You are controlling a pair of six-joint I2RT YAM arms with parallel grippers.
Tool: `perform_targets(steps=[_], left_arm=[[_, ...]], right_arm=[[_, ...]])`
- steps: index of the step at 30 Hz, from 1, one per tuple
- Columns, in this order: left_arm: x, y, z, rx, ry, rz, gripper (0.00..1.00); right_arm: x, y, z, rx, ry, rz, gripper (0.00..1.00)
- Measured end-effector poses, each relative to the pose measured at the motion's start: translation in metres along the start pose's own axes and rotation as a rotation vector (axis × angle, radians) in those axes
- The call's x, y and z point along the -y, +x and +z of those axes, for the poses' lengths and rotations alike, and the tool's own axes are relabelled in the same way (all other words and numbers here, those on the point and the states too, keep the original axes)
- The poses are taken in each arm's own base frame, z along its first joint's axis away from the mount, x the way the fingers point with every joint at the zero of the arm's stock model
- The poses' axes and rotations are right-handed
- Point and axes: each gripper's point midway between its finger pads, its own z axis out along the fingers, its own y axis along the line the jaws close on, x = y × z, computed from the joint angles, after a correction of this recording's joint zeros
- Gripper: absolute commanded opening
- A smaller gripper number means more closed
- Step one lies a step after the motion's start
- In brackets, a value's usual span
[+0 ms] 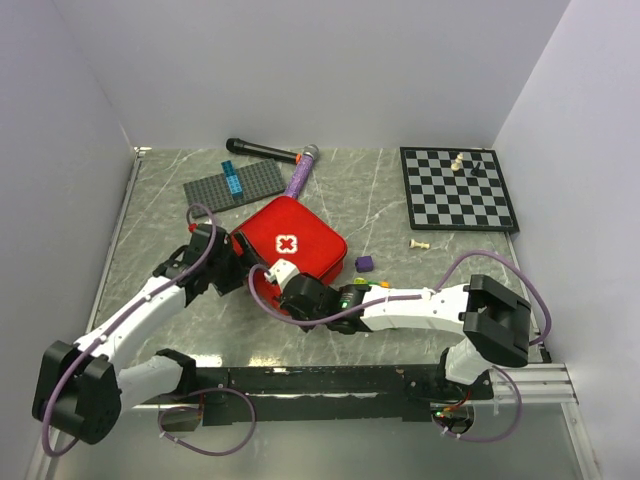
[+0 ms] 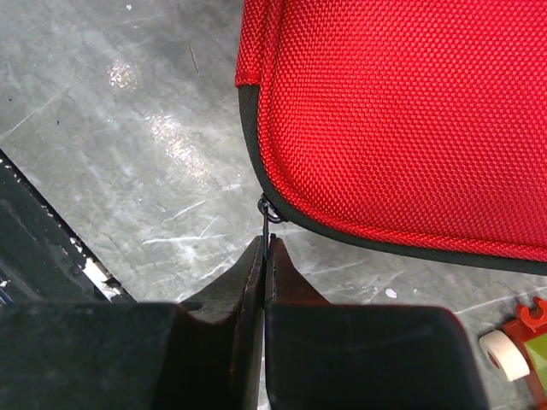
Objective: Organize the medicine kit
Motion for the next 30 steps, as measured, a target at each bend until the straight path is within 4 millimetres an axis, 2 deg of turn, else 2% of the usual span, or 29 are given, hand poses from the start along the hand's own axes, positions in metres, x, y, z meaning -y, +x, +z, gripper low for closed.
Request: perform_targets(steps=[3,6,11,14,20,24,30], left_arm=[[-0.002,-0.004,0.007,0.018,-0.016,-0.006,0.79],[-0.008,-0.005,0.018,0.014,-0.055,-0.002,0.63],[-0.008,-0.008,0.028,-0.006,-0.090,0.022,0.23],[-0.007,-0.012,0.030,-0.004,-0.103,0.032,0.01],[0.001,-0.022,0.038,0.002,-0.118,0.063,0.01],[0.001,-0.026,0.039,0.006,-0.132,0.092,0.01],[-0.005,-0.037,0.039,0.019,-0.141,0.081,0.01]], right_arm=[[0.000,0.000,0.000,0.001,0.003,0.000,0.00],[0.002,0.000,0.000,0.002,0.011,-0.002,0.00],[0.012,0.004,-0.003,0.025,0.050,-0.008,0.00],[0.027,0.008,-0.007,0.041,0.079,0.008,0.00],[0.065,0.018,-0.017,0.044,0.134,0.078,0.00],[0.106,0.025,-0.022,0.028,0.204,0.208,0.00],[0.156,0.028,-0.025,0.036,0.291,0.435,0.00]])
